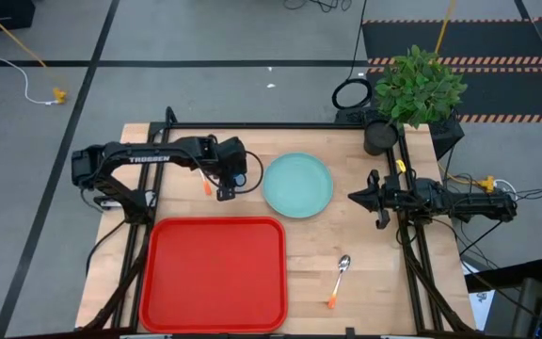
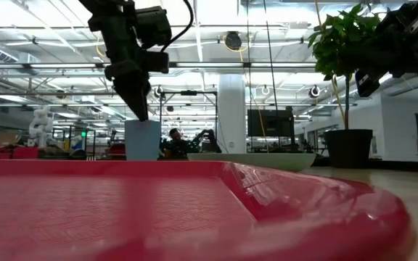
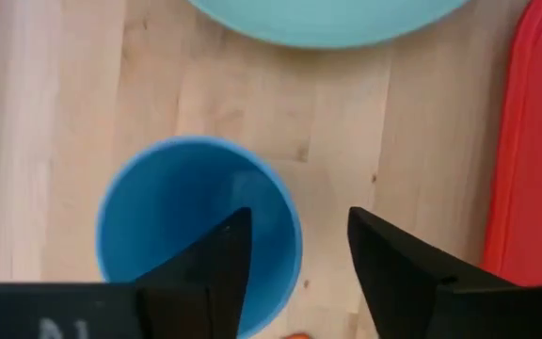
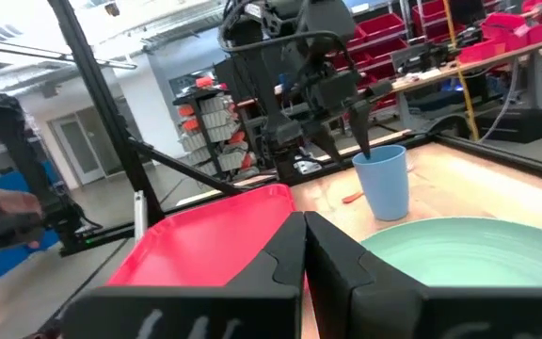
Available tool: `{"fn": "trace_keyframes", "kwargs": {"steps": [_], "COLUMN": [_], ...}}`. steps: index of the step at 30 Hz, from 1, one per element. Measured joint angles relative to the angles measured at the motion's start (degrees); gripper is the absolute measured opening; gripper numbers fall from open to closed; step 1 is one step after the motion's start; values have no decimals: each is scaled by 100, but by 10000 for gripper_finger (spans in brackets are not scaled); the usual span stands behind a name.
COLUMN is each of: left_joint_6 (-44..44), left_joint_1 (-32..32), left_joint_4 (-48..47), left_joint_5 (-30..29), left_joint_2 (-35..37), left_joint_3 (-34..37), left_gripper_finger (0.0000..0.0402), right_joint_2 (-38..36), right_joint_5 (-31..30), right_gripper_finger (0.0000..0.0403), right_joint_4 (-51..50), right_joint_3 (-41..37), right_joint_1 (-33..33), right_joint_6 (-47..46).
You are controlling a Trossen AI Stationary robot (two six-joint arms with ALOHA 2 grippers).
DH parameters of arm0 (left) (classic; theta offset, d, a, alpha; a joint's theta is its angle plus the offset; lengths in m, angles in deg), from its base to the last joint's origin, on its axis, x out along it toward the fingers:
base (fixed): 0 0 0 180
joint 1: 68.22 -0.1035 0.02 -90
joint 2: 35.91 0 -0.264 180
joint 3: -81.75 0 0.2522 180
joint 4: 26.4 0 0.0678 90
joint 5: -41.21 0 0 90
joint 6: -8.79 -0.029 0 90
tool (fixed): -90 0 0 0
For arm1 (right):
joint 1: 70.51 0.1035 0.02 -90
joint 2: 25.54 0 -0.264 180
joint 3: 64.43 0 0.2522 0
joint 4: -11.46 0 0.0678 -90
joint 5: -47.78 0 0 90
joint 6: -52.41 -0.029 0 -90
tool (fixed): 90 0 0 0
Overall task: Pick and place plate/cup/fork/spoon on tray
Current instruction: Put the blue cup on the tray
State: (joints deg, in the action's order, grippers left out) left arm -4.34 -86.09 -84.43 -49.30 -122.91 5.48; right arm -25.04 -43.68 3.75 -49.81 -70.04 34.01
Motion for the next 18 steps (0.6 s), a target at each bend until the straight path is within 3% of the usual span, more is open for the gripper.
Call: {"fn": "trace_keyframes", "kwargs": {"steps": [14, 18], "left_joint_6": [-305, -325], "left_joint_1": [-4, 54], "left_joint_4": [70, 34], "left_joint_5": [-145, -156], "left_joint_2": [46, 177], "left_joint_3": [155, 129], "left_gripper_finger": [16, 15], "right_joint_2": [4, 4], "right_joint_5": [27, 28], "right_gripper_finger": [0, 0], "right_joint_4": [65, 69], "right_joint_3": [1, 1], "right_joint_1": [2, 2], "right_joint_6": [-2, -2]}}
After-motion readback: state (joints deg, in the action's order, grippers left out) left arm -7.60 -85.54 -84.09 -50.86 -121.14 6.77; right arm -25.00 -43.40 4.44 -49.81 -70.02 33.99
